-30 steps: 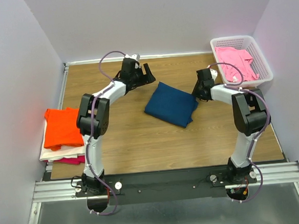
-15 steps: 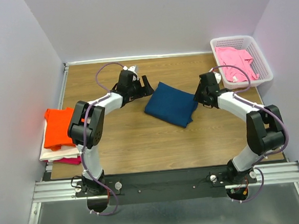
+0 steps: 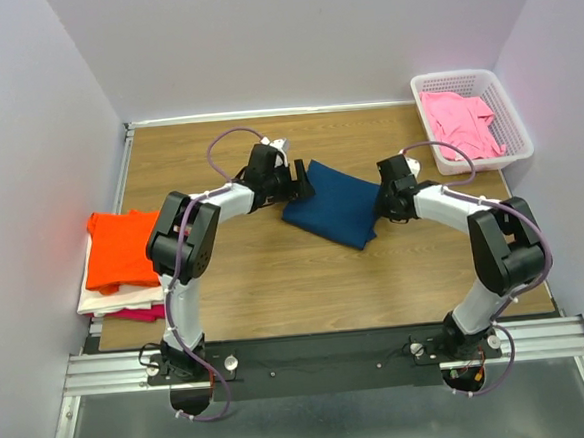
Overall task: Fold and stack the t-shirts
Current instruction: Neatly place the folded tshirt to the corner
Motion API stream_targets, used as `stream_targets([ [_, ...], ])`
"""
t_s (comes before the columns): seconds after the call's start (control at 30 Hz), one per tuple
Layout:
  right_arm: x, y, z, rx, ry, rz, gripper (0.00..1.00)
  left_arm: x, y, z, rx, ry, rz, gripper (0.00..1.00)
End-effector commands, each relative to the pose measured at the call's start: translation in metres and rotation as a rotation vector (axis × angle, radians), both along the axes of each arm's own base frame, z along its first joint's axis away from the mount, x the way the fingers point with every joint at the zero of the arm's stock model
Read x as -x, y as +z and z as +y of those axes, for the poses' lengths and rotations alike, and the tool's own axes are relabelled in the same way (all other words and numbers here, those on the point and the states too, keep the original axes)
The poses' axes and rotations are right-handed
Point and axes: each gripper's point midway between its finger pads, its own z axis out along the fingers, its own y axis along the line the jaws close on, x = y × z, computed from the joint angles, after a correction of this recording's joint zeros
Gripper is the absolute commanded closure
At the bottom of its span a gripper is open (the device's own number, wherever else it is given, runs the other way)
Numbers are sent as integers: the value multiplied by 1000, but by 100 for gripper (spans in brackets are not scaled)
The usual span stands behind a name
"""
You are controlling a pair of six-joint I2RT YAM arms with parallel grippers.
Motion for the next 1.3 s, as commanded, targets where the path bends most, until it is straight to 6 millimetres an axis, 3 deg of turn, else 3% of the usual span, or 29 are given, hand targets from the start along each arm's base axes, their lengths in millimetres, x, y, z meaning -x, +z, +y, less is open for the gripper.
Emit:
stream_targets([
  [0.0,7,-22,-3,20,-7,51,65,0,-9,-2,-45,-18,8,10],
  [0.2,-6,-40,-5,63,4,80,94,4,-18,0,-66,-19,28,11],
  [0.3,-24,-45,2,59,47,71,100,6,-22,0,-67,-21,41,11],
  [0.5,-57,-48,30,-7,125,59,100,12,-34,5,-74,25,86,17],
  [0.67,-62,-57,32,-4,140,75,99,17,-49,15,-93,98,134,27],
  [0.83,-64,-59,37,-21,161,79,99,18,-53,18,-82,144,157,58],
  [0.9,-65,-56,43,-40,189,76,99,18,-52,18,-70,160,165,76],
  [0.97,-67,-52,46,-51,203,70,93,16,-48,22,-71,195,166,96],
  [1.0,-69,-43,47,-55,204,49,81,15,-45,25,-58,224,173,100],
  [1.1,-72,-24,47,-59,205,9,59,12,-36,40,-40,290,173,100],
  [1.13,-74,-7,47,-62,202,-26,48,14,-33,48,-34,331,188,100],
  [1.2,-76,8,46,-64,197,-55,39,8,-28,66,-27,398,198,100],
  [1.27,-74,26,44,-67,185,-79,39,12,-23,85,-54,472,219,100],
])
